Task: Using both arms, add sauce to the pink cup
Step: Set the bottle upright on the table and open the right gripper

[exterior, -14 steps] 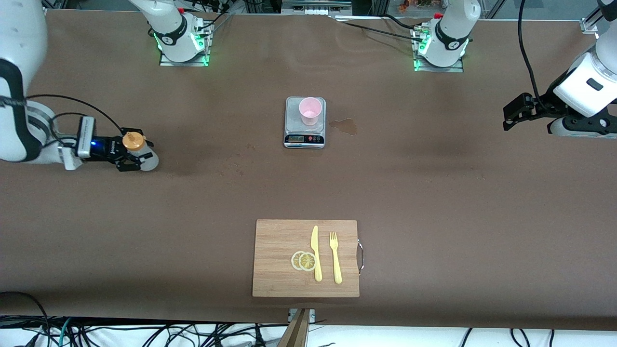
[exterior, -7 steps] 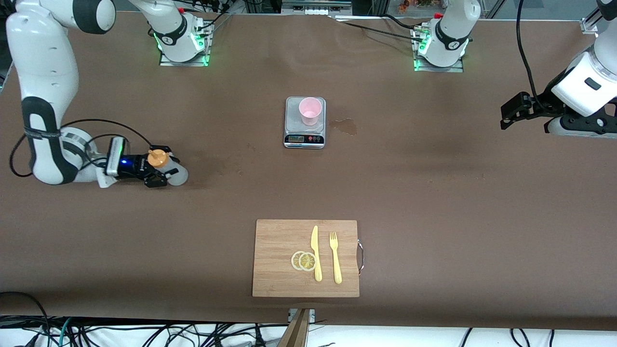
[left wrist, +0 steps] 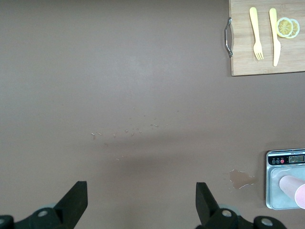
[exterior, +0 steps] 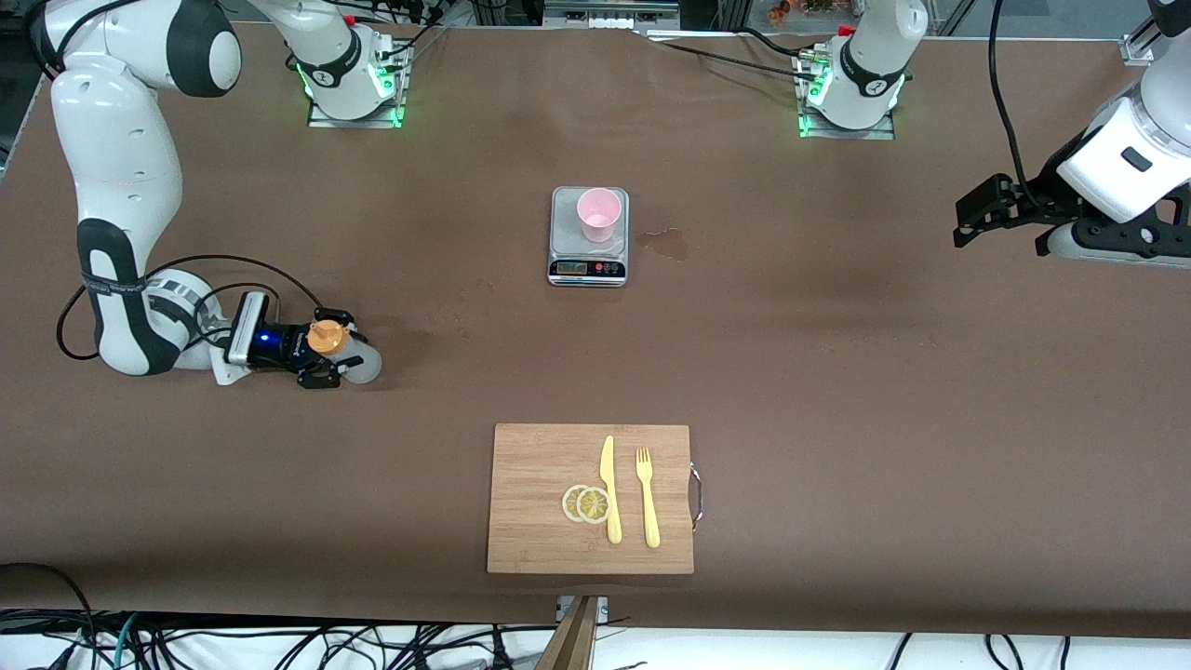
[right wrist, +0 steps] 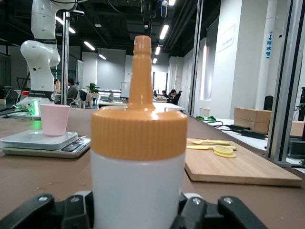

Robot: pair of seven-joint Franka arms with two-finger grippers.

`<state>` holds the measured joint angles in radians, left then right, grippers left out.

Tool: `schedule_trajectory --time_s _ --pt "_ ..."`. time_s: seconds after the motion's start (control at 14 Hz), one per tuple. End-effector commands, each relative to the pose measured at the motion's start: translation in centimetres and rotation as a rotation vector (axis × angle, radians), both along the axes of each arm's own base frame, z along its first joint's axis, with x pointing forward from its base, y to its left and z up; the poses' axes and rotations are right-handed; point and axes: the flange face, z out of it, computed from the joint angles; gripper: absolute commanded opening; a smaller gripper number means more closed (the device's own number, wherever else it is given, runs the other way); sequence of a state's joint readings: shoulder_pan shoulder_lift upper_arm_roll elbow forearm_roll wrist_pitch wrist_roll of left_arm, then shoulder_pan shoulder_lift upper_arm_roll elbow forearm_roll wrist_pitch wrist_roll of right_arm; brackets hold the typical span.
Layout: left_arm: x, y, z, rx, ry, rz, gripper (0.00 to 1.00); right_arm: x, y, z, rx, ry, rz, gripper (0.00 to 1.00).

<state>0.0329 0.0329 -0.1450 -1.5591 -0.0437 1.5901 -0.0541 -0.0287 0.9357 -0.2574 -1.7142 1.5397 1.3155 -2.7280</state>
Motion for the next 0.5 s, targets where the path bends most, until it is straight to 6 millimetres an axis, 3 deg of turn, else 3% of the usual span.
schedule_trajectory --time_s 0.0,0.21,0.43 --pt "-0.3 -0.6 0.9 -0.003 0.014 -0.01 1.0 0.3 -0.6 -0.5 0.004 -0.05 -0.02 1.0" --pt "-0.3 0.8 1.0 -0.001 0.015 0.005 1.0 0.5 -1.6 -0.7 -0.014 -0.074 -0.033 1.0" --pt "-0.2 1.0 1.9 0.0 -0.004 0.007 1.0 -1.1 -5.0 -1.0 -0.064 -0.073 0.016 1.0"
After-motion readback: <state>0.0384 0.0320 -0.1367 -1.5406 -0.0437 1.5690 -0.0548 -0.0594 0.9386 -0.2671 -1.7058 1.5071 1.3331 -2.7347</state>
